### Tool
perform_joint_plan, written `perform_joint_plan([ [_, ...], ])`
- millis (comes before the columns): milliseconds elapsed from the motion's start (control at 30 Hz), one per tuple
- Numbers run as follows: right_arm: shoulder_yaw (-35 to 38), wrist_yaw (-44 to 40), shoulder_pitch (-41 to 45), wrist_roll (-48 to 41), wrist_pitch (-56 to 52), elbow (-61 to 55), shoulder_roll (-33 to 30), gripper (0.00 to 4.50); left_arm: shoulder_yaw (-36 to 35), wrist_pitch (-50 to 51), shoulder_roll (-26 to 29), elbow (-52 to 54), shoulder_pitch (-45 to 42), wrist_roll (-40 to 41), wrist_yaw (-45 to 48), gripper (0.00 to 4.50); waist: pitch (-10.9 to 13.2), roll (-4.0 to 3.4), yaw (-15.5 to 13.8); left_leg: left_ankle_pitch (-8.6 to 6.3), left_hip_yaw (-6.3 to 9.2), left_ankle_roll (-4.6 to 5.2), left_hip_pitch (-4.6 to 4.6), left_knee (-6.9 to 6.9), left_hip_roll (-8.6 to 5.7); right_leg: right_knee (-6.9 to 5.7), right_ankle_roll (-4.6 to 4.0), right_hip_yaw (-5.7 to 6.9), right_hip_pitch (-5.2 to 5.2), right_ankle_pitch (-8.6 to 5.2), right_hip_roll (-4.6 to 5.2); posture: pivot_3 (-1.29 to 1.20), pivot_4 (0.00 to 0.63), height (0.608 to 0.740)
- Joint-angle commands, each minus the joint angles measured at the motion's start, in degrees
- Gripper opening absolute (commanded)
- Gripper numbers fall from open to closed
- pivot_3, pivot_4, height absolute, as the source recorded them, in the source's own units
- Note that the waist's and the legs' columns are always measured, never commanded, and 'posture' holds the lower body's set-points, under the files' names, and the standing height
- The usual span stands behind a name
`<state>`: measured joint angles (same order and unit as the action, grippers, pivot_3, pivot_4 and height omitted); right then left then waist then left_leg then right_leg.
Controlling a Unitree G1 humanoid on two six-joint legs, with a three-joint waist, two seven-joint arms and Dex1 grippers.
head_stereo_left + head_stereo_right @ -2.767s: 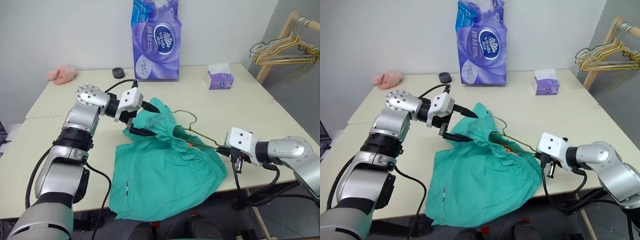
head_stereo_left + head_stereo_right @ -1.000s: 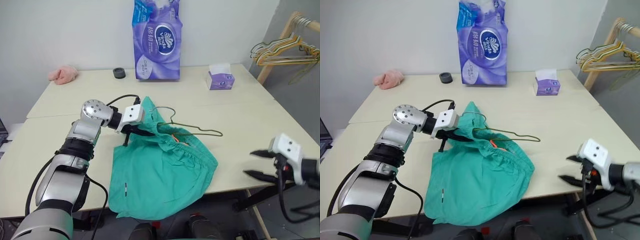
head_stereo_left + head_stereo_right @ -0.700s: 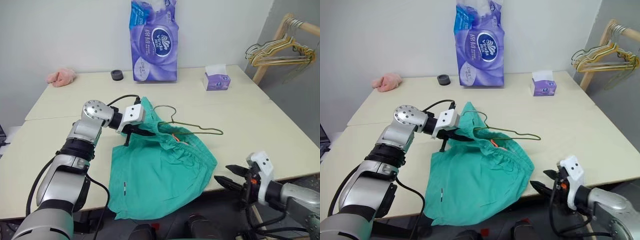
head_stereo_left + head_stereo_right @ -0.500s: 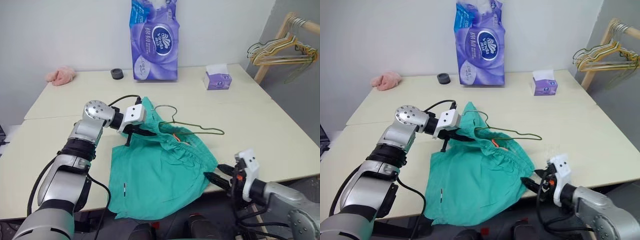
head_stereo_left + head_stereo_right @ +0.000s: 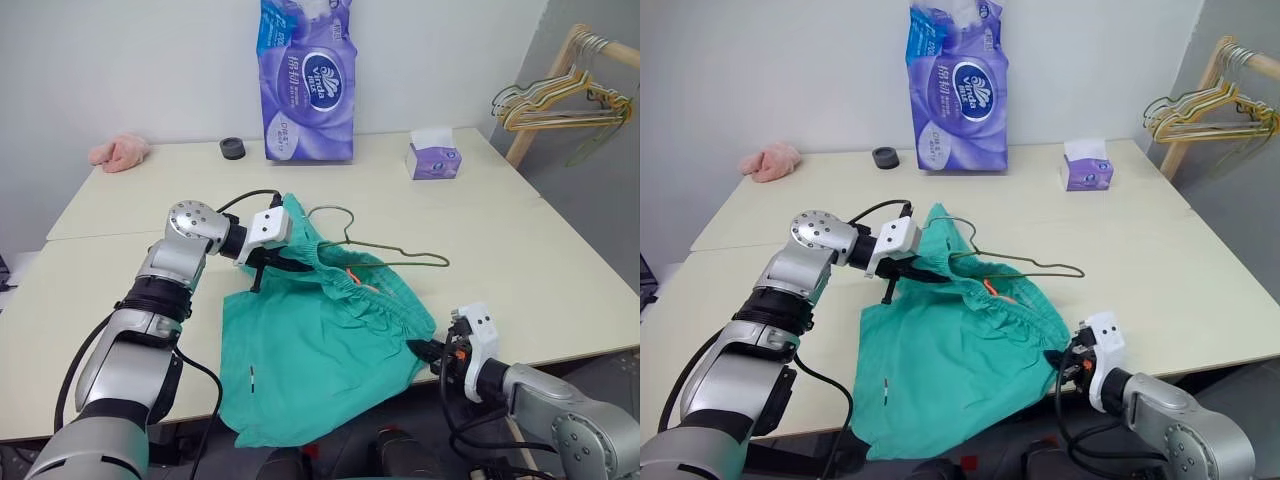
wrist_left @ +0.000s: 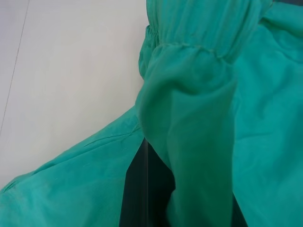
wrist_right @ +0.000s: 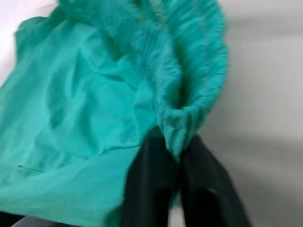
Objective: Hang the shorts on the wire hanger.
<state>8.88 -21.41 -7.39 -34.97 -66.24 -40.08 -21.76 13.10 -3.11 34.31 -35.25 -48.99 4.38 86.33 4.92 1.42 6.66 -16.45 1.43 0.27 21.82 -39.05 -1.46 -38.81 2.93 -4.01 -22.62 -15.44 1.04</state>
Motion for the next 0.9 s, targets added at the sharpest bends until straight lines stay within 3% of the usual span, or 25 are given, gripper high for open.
perform_joint_plan([
  [33, 3.66, -1.03, 0.88, -0.52, 2.56, -0.34, -2.64, 0.02, -2.89, 3.53, 1.14, 3.46, -0.8, 3.09, 0.57, 0.0, 0.0, 0.0, 0.0, 0.0, 0.0, 0.0, 0.01, 0.0, 0.0, 0.01, 0.03, 0.0, 0.0, -0.02, 0.0, -0.18, 0.058, 0.74],
  [200, 11.85, -4.64, 3.99, -3.72, 3.43, 4.47, -8.4, 0.02, -2.85, 12.69, 2.16, 9.69, -0.66, 7.44, 4.62, 0.0, 0.01, 0.0, 0.14, 0.0, -0.05, 0.0, -0.01, 0.0, -0.01, 0.01, 0.04, 0.01, 0.02, -0.02, -0.03, -0.18, 0.058, 0.74],
  [400, 15.32, -7.78, 6.32, -7.83, 2.44, 8.47, -13.39, 0.02, 1.7, 18.05, 6.63, 16.61, 1.04, 13.43, 6.17, 0.0, 0.01, 0.0, 1.05, 0.0, 0.04, 0.01, -0.02, 0.04, 0.04, 0.01, -0.01, -0.05, 0.02, -0.04, -0.08, -0.19, 0.058, 0.74],
  [900, 11.82, -9.16, 7.64, -10.88, 3.09, 1.53, -19.13, 0.02, 3.68, 6.68, 5.96, 10.1, 2.39, 3.7, 5.06, 0.0, 0.03, -0.01, 1.3, 0.0, 0.03, 0.01, 0.0, 0.04, 0.03, 0.05, 0.06, -0.07, 0.02, -0.1, -0.06, -0.2, 0.069, 0.74],
])
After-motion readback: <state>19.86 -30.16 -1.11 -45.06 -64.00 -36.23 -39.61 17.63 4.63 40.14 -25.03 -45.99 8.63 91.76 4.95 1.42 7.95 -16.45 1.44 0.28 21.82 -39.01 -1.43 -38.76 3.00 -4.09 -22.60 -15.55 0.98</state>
